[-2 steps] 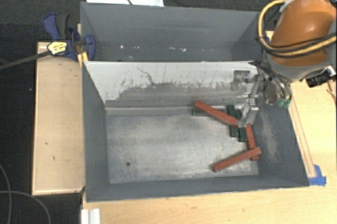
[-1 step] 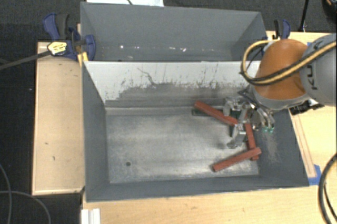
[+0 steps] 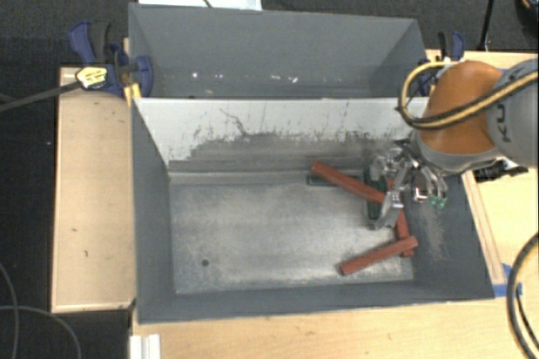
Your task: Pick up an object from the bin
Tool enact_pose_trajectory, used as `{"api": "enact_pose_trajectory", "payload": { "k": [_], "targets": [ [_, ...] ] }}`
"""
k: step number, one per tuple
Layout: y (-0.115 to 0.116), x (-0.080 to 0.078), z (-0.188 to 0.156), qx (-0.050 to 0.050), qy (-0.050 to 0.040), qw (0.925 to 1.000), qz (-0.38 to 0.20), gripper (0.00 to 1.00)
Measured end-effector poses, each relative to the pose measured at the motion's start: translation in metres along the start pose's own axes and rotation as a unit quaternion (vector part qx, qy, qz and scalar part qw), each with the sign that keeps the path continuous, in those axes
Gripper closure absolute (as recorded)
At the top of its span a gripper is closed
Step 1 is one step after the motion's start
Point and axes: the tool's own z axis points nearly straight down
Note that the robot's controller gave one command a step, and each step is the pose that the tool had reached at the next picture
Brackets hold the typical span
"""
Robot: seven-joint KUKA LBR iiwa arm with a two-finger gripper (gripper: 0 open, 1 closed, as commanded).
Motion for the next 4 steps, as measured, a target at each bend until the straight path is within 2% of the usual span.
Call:
{"api": "enact_pose_trajectory", "payload": {
  "k": [1, 2, 3, 4],
  "targets": [
    [0.0, 0.006, 0.001, 0.0, 0.016, 0.9999, 0.0, 1.0],
    [0.021, 0.029, -0.127, 0.0, -0.0028, 0.9996, -0.028, 1.0],
    [0.021, 0.03, -0.122, 0.0, 0.0012, 0.9997, -0.026, 0.0],
    [0.016, 0.042, 0.002, -0.001, 0.0044, 0.9995, -0.032, 0.0]
  ]
}}
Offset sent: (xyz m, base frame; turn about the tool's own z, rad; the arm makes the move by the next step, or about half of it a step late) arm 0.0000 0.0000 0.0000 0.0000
